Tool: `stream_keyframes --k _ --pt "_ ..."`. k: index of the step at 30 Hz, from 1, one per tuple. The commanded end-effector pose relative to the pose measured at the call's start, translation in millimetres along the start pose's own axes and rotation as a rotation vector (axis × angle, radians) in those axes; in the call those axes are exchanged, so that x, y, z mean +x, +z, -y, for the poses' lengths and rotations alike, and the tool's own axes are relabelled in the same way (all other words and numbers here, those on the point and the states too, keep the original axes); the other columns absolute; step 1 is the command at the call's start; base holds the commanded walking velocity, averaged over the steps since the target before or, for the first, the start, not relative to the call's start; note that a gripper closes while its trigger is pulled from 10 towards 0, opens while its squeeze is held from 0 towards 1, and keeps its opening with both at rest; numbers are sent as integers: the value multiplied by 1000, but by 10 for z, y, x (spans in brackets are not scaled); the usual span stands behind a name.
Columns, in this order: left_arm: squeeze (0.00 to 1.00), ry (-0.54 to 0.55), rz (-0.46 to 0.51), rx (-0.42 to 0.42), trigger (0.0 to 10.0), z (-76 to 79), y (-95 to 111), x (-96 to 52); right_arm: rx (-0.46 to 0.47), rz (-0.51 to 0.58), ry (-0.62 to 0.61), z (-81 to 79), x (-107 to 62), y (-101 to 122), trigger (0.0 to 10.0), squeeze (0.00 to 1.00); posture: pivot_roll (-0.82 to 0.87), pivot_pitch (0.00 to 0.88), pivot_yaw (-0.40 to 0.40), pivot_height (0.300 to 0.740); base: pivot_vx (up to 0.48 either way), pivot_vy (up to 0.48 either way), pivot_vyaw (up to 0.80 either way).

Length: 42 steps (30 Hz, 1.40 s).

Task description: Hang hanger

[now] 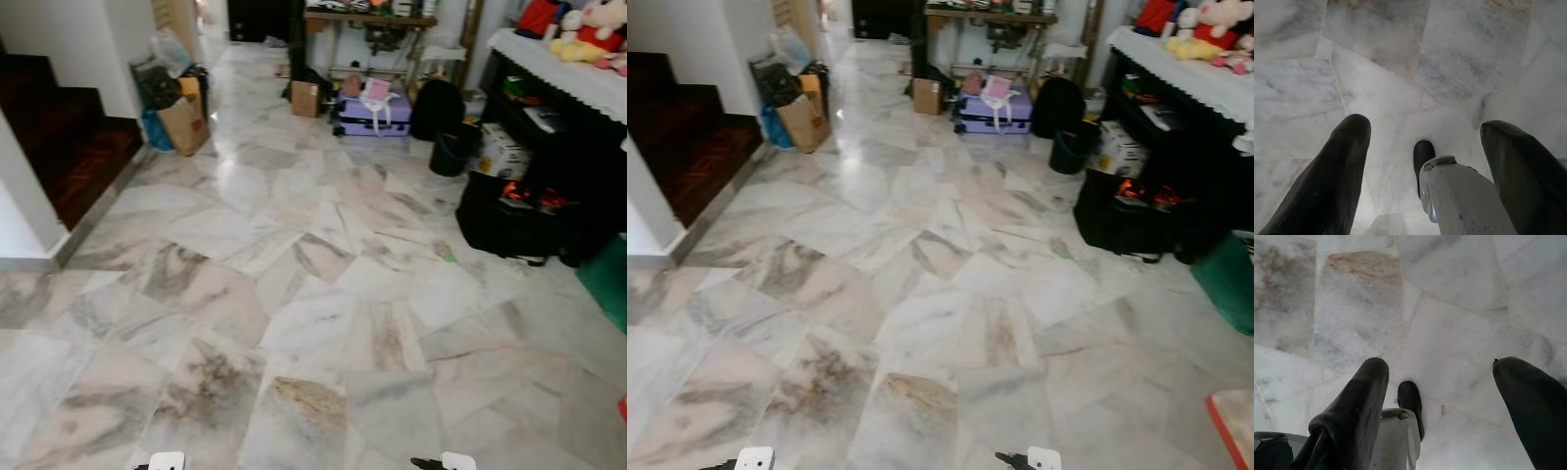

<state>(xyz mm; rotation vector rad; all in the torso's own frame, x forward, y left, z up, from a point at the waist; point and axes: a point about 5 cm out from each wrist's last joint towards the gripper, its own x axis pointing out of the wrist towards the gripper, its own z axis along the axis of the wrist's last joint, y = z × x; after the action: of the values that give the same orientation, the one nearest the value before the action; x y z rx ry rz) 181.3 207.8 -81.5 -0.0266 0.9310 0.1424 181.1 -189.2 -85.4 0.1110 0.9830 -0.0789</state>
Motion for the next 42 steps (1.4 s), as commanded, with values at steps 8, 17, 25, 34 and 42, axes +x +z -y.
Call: stream_keyframes --k 8,17,25,34,42 --pt "0 4 -7 -14 10000 11 -21 -2 -12 -14 1 6 -1 -12 10000 0 104 2 -18 740 0 0 -769" --pt "0 14 -5 -15 10000 -15 -17 -3 -23 -22 5 1 0 -19 10000 0 103 4 -16 740 0 0 -766" --pt "0 9 -1 -11 10000 -11 -1 0 -23 -23 7 -6 0 -24 10000 0 102 11 -9 740 0 0 -757" --pt "0 6 0 -9 10000 -4 4 1 -26 -25 10 -10 0 -26 10000 0 103 13 -7 740 0 0 -759" --pt "0 5 -1 -10 10000 -12 -4 -2 -27 -26 10 -8 0 -28 10000 0 103 9 -8 740 0 0 -758"
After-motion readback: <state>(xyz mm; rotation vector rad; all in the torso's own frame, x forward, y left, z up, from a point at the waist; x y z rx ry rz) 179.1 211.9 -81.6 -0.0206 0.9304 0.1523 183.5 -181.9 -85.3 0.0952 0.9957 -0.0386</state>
